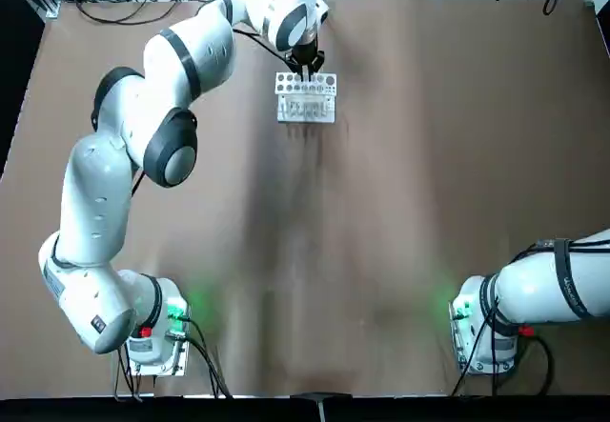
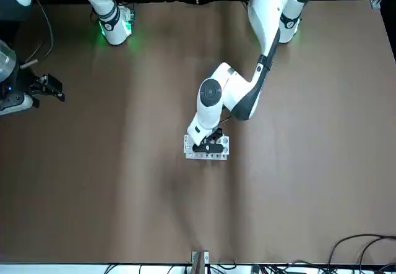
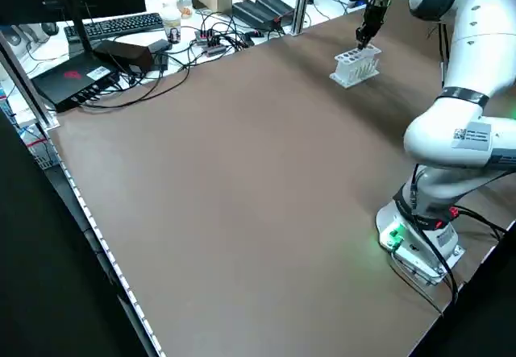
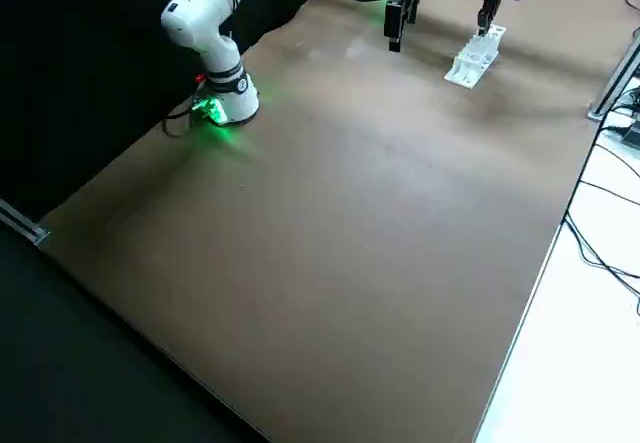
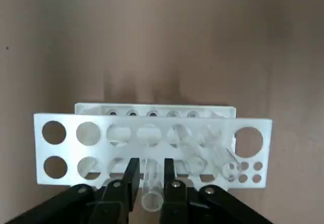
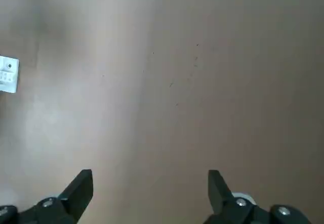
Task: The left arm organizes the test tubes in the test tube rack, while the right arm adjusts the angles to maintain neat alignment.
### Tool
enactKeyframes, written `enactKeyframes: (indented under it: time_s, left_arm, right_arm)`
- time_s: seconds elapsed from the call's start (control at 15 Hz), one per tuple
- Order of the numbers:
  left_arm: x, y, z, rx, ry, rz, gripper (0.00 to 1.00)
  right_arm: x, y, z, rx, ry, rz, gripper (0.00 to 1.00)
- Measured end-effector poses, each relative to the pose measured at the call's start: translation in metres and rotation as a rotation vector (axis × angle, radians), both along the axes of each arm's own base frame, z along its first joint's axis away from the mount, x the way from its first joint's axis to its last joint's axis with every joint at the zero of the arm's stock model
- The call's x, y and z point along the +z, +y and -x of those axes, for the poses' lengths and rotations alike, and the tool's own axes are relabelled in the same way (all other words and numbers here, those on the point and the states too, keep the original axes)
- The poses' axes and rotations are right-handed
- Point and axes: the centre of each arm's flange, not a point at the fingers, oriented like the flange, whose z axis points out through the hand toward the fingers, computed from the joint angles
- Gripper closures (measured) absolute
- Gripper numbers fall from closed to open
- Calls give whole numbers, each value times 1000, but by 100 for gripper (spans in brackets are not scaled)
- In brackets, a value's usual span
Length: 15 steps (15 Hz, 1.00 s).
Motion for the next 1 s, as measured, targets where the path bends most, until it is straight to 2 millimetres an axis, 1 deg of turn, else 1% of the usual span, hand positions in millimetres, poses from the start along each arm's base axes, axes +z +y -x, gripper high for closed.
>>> enactKeyframes:
  time_s: [0.4, 1.0]
  left_arm:
    - [-7, 2, -3, 4, -3, -3, 74]
    - [-10, 2, 3, -1, 27, -27, 74]
  right_arm:
    - [0, 0, 0, 0, 0, 0, 0]
    - [0, 0, 0, 0, 0, 0, 0]
